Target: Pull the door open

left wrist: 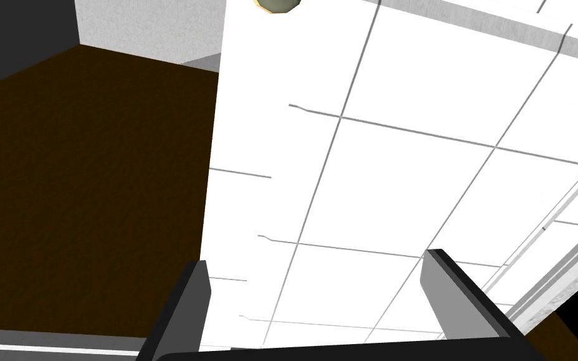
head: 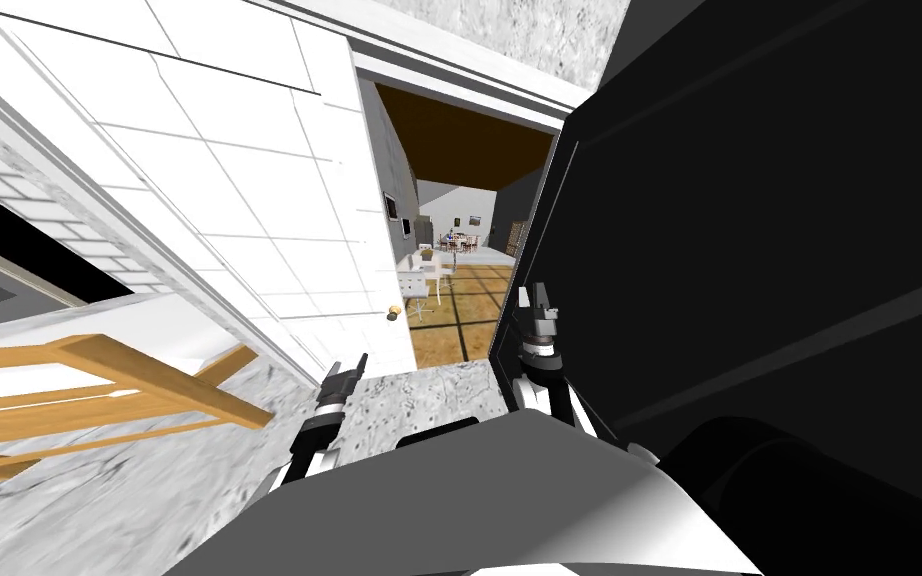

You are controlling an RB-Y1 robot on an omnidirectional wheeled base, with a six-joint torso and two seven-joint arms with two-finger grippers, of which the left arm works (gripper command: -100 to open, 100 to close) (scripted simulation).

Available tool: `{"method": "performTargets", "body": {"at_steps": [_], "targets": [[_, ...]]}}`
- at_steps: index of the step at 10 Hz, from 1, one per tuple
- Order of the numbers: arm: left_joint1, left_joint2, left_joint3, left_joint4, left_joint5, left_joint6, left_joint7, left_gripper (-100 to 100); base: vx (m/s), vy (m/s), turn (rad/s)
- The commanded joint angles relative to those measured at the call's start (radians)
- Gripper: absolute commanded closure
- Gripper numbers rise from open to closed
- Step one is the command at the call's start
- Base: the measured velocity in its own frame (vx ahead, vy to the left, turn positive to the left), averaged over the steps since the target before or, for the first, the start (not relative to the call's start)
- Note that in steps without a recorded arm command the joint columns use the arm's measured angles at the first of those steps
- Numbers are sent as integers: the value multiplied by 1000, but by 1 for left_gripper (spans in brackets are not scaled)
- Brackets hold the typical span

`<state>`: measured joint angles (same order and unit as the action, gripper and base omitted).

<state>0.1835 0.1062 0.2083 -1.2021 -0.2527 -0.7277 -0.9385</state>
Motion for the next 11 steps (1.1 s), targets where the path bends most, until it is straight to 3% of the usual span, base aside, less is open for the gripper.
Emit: {"method": "performTargets", "body": {"at_steps": [1,7,11], "targets": [[-11,0,8,36,-5,-10,-30,-100,101,3,-55],[-38,-2,31,140,-23,-34,-126,-100,95,7,-61],[-64,-6,53,237,-40,-56,-215,-100,123,17,-88]]}}
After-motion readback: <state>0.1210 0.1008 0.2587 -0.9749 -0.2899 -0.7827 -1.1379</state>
